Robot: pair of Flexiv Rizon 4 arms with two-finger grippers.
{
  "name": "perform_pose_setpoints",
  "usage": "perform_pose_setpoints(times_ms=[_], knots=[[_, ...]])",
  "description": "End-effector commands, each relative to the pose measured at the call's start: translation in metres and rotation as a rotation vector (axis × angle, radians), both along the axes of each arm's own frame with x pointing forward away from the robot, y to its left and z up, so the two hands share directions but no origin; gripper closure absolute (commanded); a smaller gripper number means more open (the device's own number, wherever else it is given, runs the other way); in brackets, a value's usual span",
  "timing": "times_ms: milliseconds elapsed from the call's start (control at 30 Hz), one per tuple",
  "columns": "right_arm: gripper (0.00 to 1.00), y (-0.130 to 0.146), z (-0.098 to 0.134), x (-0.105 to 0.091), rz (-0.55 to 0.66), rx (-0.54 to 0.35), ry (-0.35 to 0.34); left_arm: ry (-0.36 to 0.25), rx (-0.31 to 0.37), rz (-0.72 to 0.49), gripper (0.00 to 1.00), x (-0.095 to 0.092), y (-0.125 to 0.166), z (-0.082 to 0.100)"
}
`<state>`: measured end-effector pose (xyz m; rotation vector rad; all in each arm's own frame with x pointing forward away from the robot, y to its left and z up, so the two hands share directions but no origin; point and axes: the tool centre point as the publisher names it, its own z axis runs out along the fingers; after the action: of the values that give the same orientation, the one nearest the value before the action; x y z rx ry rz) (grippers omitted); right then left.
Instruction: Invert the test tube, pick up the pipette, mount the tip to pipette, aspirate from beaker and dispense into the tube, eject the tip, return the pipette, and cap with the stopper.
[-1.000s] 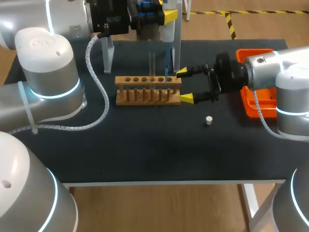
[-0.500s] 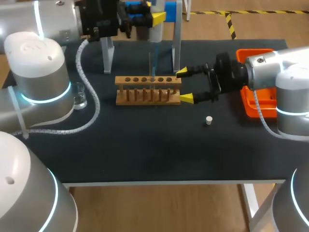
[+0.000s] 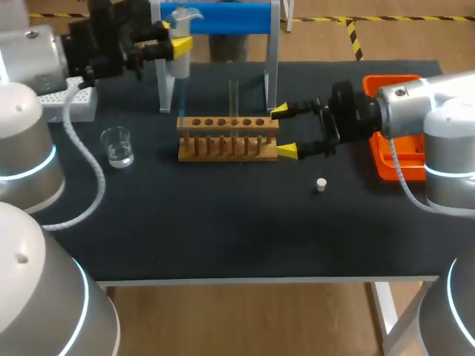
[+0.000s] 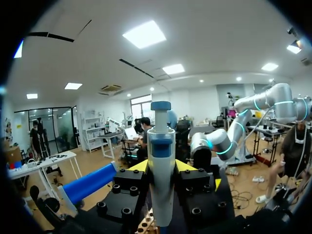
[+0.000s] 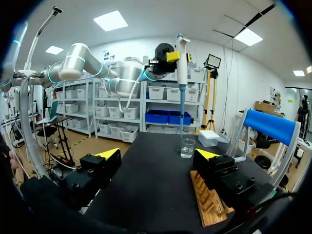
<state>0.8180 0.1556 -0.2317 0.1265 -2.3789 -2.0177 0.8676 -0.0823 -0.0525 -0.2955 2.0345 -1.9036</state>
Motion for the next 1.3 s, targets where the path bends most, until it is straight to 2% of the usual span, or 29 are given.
perform_pose_setpoints(times_ms=[33,500,967,1300], knots=[[0.00,0.000,0.000,-0.001,-0.001,-0.001,-0.001,-0.011,-0.011,-0.007,1.00,-0.009,0.049,-0.007],[0.00,0.000,0.000,-0.001,-0.001,-0.001,-0.001,-0.006,-0.017,0.049,1.00,0.018,0.110,-0.029],[0.00,0.000,0.000,-0.001,-0.001,-0.001,-0.001,0.004,-0.027,0.062,1.00,0.040,0.137,-0.044],[0.00,0.000,0.000,-0.001,-0.001,-0.001,-0.001,0.012,-0.035,0.068,1.00,0.042,0.141,-0.044]])
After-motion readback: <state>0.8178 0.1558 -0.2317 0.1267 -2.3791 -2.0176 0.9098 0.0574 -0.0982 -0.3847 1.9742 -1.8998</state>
